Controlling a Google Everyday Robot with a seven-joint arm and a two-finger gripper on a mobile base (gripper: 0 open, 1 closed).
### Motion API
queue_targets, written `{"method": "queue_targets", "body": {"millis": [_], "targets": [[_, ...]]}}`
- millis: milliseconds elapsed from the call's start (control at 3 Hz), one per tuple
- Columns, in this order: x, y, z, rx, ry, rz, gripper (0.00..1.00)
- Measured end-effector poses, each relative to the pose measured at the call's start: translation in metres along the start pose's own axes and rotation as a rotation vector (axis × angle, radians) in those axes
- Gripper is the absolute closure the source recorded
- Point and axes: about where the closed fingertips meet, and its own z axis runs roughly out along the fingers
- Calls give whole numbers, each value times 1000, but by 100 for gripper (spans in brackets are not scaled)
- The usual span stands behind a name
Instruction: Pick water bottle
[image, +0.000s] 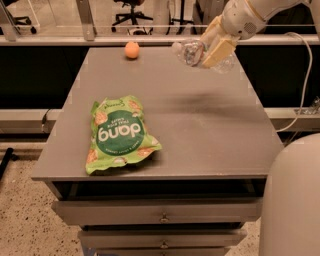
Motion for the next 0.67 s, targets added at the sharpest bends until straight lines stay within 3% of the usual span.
{"method": "queue_targets", "body": {"millis": [333,667], "targets": [[-35,4,-15,-5,-212,74,100],[-52,3,-19,-10,-290,95,100]]}}
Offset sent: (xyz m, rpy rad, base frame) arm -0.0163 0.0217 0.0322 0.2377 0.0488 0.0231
